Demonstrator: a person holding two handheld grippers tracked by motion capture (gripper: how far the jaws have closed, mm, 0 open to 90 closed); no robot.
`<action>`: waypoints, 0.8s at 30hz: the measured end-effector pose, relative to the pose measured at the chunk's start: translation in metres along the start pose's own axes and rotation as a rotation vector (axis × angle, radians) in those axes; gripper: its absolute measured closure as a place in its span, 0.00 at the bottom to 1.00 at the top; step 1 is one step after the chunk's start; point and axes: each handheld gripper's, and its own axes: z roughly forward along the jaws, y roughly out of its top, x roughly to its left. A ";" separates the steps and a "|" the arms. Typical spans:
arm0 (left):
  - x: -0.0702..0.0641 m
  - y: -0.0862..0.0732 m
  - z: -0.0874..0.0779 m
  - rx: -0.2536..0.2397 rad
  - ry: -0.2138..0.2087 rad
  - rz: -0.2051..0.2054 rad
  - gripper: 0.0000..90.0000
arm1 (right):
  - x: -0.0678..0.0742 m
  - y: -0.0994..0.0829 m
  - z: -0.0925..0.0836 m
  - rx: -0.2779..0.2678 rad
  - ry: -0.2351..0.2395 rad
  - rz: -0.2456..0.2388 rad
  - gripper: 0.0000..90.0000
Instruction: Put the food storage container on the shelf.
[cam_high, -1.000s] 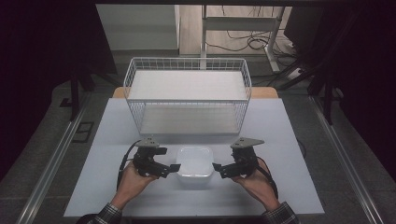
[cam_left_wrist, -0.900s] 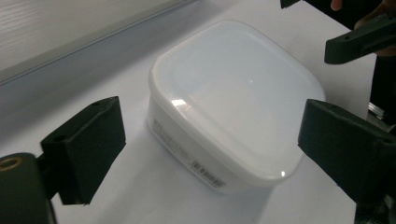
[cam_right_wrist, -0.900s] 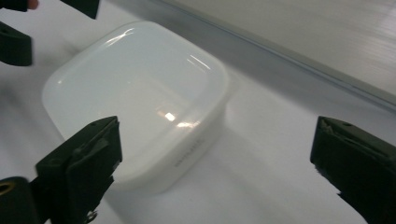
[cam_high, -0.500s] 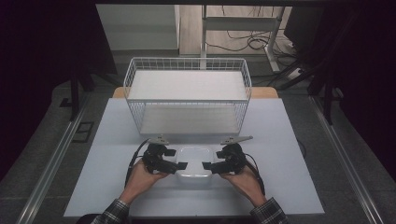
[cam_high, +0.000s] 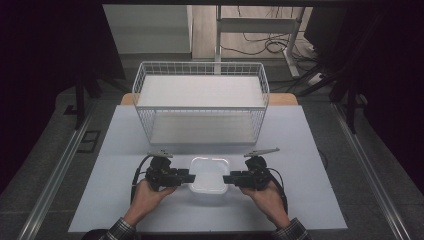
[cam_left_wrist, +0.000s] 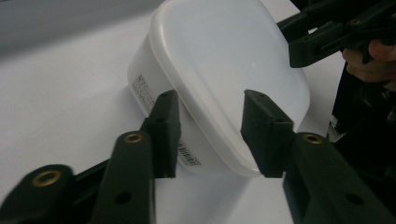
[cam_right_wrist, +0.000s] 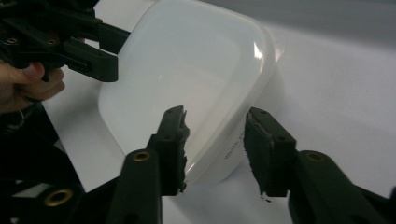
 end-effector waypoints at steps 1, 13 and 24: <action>-0.003 -0.001 -0.002 -0.014 0.014 -0.009 0.71 | 0.002 -0.002 -0.002 -0.018 -0.008 0.018 0.72; -0.008 -0.002 -0.005 -0.086 0.074 -0.048 0.88 | 0.010 -0.003 -0.009 -0.124 -0.088 -0.009 0.87; -0.016 0.009 -0.015 -0.121 0.096 -0.007 0.88 | 0.014 0.006 -0.019 -0.184 -0.082 -0.066 0.87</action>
